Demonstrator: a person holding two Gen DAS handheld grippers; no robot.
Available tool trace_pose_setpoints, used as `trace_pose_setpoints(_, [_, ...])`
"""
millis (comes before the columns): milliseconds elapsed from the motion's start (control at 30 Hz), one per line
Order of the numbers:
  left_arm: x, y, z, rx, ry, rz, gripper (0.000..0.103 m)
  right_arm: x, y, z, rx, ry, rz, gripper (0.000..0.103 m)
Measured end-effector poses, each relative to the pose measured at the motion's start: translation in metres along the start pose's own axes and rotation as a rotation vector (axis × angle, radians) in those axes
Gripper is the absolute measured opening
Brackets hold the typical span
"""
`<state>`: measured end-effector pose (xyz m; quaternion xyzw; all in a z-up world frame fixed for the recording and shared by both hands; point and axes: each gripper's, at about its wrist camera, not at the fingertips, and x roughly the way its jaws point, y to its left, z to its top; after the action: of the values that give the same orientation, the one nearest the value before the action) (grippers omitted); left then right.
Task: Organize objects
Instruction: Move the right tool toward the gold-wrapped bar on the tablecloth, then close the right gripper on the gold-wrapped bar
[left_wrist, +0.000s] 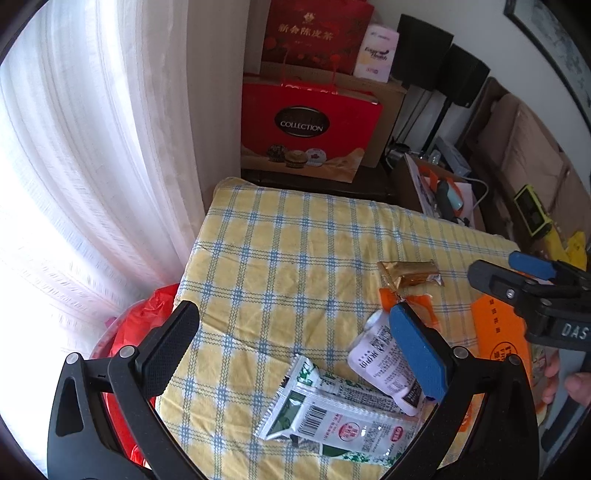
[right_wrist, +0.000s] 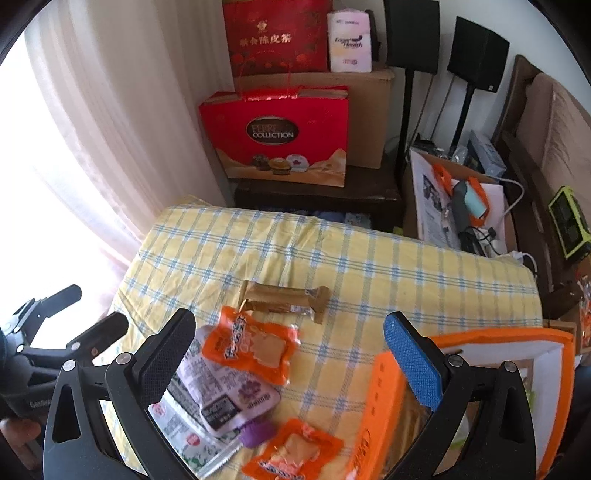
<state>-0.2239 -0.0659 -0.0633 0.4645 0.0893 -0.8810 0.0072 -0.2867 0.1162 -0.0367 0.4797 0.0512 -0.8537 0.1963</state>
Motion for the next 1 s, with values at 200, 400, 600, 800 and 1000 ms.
trace_pose_setpoints(200, [0.016,0.008,0.001,-0.002,0.022,-0.001,0.103,0.03,0.006,0.012,0.007,0.041,0.003,0.103])
trace_pose_setpoints(400, [0.029,0.012,0.0,-0.009,0.037,-0.008,0.103,0.056,0.008,0.019,0.002,0.092,-0.015,0.103])
trace_pose_setpoints(600, [0.036,0.012,-0.001,-0.011,0.045,-0.021,0.103,0.076,0.011,0.021,0.001,0.131,-0.017,0.103])
trace_pose_setpoints(800, [0.038,0.013,-0.001,-0.016,0.047,-0.033,0.103,0.095,0.016,0.019,-0.004,0.168,-0.038,0.1])
trace_pose_setpoints(1000, [0.039,0.012,0.0,-0.017,0.051,-0.04,0.103,0.108,0.014,0.016,0.006,0.191,-0.042,0.081])
